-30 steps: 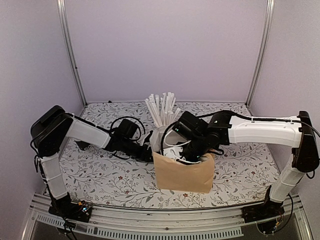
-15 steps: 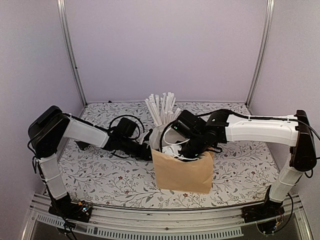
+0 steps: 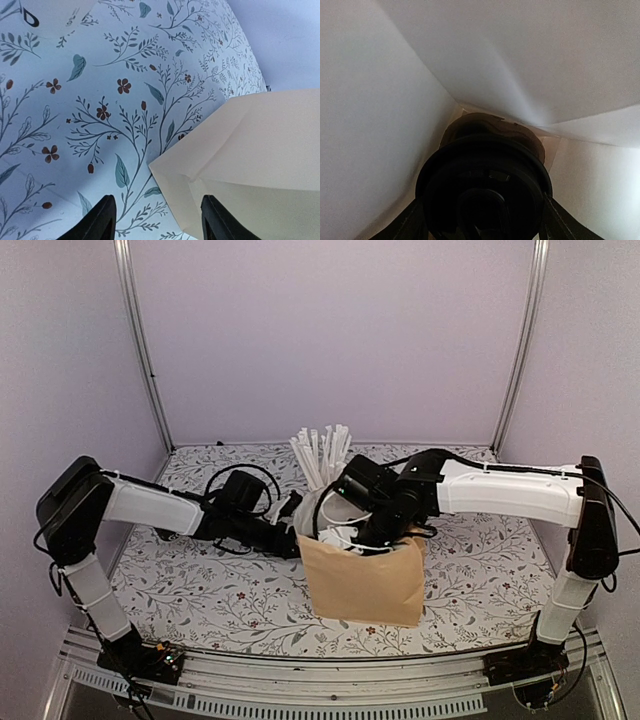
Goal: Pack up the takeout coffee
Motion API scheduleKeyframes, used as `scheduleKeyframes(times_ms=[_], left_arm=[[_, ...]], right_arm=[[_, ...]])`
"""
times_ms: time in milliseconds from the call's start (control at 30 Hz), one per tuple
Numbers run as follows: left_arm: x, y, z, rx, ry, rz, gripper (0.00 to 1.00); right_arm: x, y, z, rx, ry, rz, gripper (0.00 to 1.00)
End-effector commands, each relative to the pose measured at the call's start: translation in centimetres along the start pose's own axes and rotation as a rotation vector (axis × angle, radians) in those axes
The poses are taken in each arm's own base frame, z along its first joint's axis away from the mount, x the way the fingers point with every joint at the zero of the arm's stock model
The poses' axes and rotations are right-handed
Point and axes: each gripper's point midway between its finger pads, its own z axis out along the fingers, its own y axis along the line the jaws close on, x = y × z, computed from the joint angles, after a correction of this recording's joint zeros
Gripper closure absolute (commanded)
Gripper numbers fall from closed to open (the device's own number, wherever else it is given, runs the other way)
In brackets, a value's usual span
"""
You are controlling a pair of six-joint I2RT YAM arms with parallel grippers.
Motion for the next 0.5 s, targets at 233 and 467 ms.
scheduleKeyframes(times_ms=[233, 467], left_arm=[[-0.8, -6.3, -4.9, -0.061, -0.181, 0.067, 0.38], [0.0, -6.6, -5.9, -0.093, -0.17, 0.078, 0.38]], right_arm=[[6.7, 2.7, 1.3, -0.15, 0.314, 0.065, 0.47], [4.5, 1.6, -1.4, -0.08, 0.234, 0.046, 0.36]])
